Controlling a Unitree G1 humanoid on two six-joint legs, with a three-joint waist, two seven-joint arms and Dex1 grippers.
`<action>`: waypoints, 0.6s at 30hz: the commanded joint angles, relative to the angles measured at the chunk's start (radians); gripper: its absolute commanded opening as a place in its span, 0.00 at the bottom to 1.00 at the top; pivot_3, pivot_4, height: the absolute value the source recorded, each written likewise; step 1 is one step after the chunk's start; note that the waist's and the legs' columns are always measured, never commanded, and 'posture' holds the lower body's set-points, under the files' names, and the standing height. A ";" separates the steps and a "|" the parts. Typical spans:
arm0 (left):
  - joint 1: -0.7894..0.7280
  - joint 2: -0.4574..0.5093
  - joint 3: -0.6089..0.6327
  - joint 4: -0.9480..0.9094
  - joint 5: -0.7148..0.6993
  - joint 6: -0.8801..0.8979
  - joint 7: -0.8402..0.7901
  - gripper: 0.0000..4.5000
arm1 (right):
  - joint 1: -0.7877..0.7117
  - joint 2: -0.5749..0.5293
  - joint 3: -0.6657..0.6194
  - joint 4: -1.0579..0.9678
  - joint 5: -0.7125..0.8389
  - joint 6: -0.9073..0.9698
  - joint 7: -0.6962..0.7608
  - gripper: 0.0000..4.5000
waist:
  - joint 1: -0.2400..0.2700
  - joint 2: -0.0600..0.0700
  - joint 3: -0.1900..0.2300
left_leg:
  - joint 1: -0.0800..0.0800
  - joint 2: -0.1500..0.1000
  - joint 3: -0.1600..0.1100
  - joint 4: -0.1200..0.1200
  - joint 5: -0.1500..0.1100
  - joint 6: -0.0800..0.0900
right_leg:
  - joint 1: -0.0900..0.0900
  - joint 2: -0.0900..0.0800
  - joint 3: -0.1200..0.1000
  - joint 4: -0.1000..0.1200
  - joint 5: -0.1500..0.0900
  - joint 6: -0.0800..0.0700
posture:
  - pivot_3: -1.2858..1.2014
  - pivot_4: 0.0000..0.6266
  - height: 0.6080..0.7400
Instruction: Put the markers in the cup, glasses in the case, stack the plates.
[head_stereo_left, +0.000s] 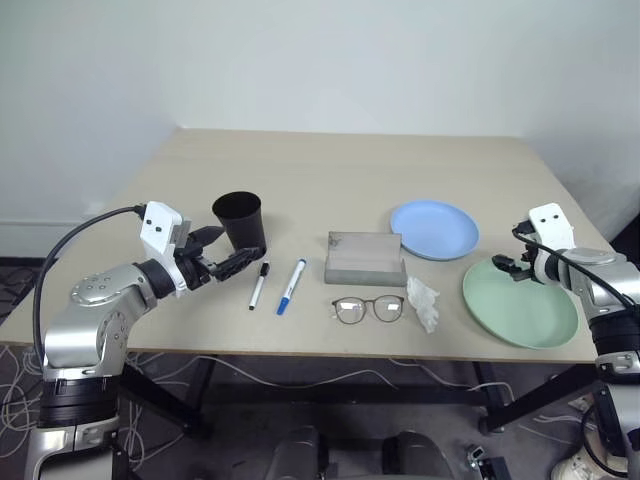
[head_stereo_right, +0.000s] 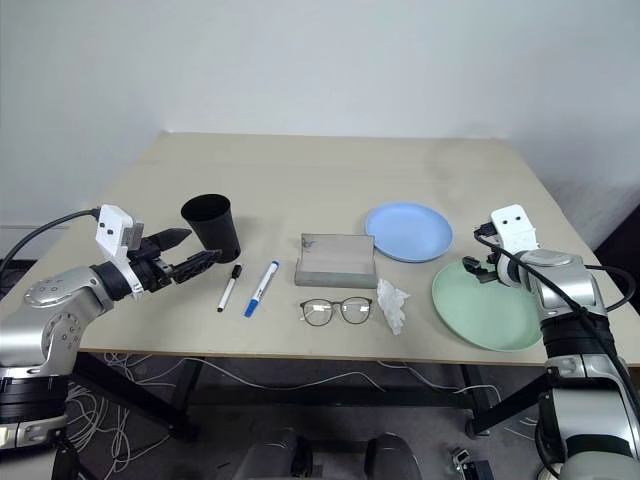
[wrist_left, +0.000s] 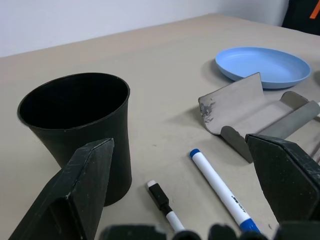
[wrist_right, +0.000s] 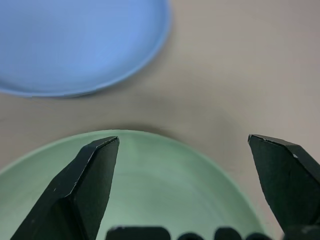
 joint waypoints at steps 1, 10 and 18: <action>-0.006 0.005 0.013 -0.024 0.001 -0.017 0.003 0.99 | -0.046 -0.041 -0.060 0.045 -0.012 -0.005 -0.034 1.00 | 0.000 0.000 0.000 | 0.000 0.000 0.000 0.000 0.000 0.000 | 0.000 0.000 0.000 0.000 0.000 0.000 | 0.52 0.00 0.70; -0.008 0.002 0.006 -0.015 0.003 -0.022 0.003 0.99 | -0.062 -0.131 -0.110 0.134 0.017 0.004 0.065 1.00 | -0.003 0.001 0.000 | 0.000 0.000 0.000 0.000 0.000 0.000 | 0.000 0.000 0.000 0.000 0.000 0.000 | 0.52 0.00 0.70; -0.009 0.000 0.000 -0.007 0.005 -0.026 0.003 0.99 | -0.064 -0.252 -0.099 0.233 0.019 -0.030 0.227 1.00 | -0.003 0.002 0.001 | 0.000 0.000 0.000 0.001 0.000 0.000 | 0.000 0.000 0.000 0.000 0.000 0.000 | 0.52 0.00 0.70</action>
